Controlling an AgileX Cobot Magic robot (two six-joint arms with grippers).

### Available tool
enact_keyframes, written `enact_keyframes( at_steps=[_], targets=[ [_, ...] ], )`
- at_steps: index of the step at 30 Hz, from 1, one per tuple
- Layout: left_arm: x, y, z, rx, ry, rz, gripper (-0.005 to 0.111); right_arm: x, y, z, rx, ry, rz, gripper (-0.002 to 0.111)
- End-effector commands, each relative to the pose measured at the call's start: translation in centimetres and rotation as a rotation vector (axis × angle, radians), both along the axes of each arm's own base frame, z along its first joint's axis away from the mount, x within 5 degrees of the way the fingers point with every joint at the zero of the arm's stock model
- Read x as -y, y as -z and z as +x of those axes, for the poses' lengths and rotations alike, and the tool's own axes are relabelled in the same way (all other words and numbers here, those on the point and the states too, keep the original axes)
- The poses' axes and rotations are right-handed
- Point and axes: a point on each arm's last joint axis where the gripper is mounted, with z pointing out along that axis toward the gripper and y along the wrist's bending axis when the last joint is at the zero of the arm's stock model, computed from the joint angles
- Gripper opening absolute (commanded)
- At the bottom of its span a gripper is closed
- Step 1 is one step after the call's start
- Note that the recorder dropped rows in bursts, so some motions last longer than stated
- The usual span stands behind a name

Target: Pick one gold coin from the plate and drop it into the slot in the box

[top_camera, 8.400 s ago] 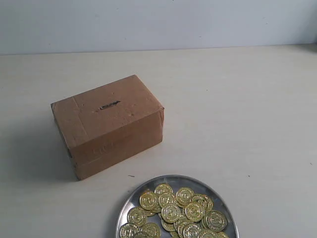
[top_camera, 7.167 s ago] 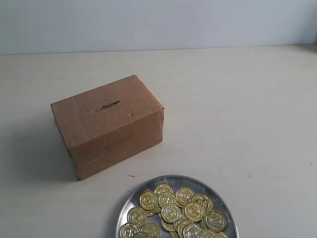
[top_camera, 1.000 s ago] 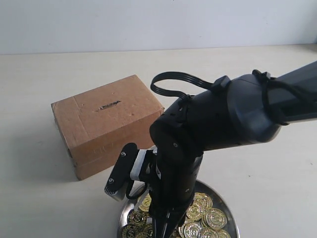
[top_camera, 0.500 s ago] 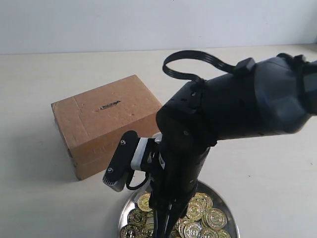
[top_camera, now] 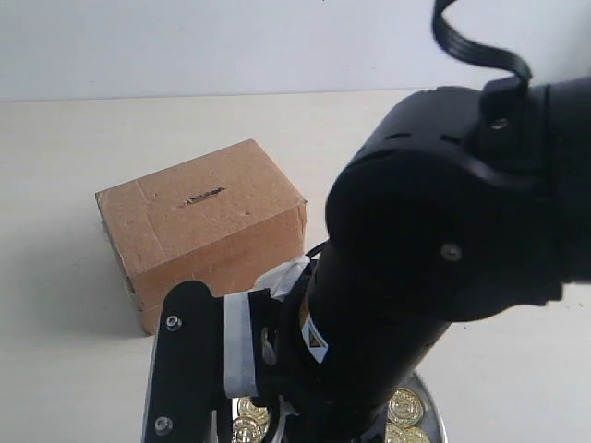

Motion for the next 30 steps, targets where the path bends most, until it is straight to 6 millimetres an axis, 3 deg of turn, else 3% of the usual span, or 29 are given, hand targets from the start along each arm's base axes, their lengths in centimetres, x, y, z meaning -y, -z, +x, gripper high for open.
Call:
enact_keyframes(
  at_steps=[1,16,18,19,22,24,30],
  targets=[
    [0.0,-0.1,0.0,0.015,-0.002,-0.003,0.000,0.5,-1.3,-0.7,-0.020,-0.004,0.029,0.024],
    [-0.1,-0.4,0.1,0.043,-0.001,0.030,0.000,0.1,-1.4,-0.5,0.004,0.007,0.074,0.024],
    [0.2,-0.7,0.1,0.073,-0.008,-0.120,0.000,0.1,-1.4,-0.5,0.001,0.008,0.074,0.024],
    [0.5,-1.1,0.1,0.087,-0.018,-0.358,0.000,0.1,-1.4,-0.5,0.001,0.008,0.074,0.024],
    [0.6,-2.1,0.2,0.157,-0.042,-0.670,0.000,0.0,-1.4,-0.6,-0.008,0.013,0.080,0.024],
    [0.7,-2.2,0.2,0.152,-0.041,-0.760,0.000,0.0,-1.5,-0.6,-0.012,0.018,0.089,0.024],
    [2.2,-3.1,-0.1,0.024,0.105,-0.669,0.000,0.0,-1.5,-0.6,-0.010,0.017,0.088,0.024]
  ],
)
